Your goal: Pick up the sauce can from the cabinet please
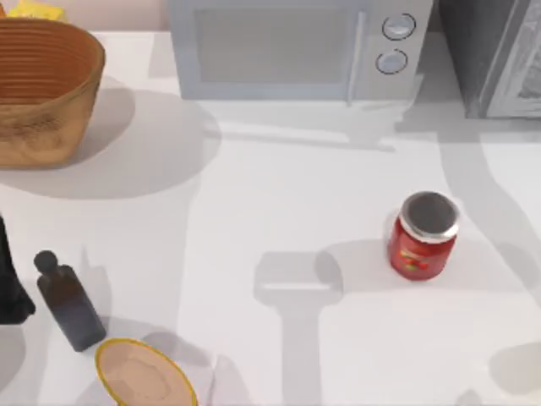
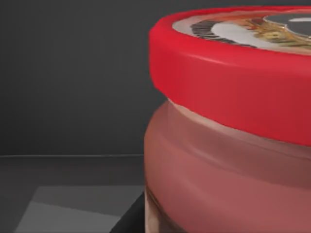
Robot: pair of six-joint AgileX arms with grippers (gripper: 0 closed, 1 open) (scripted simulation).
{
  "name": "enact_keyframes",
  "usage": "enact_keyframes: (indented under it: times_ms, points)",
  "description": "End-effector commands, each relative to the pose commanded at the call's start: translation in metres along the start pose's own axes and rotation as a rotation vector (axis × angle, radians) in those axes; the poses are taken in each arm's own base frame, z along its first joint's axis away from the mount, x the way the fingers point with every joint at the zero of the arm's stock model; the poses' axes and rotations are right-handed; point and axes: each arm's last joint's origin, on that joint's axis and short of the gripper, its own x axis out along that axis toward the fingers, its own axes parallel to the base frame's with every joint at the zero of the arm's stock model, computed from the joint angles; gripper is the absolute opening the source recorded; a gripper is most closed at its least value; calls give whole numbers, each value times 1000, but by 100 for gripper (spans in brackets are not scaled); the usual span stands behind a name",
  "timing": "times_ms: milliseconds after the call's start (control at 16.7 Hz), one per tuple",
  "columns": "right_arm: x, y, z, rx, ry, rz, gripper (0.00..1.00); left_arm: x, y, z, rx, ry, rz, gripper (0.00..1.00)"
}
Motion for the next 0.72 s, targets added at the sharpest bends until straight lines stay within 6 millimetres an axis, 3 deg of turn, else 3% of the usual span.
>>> enact_keyframes:
  times_ms: [480, 720]
  points:
    - [-11, -5, 0, 7, -10, 0, 0, 0, 0, 0, 0, 0, 0, 100]
    - [-26, -20, -18, 13, -25, 1, 0, 0, 0, 0, 0, 0, 0, 100]
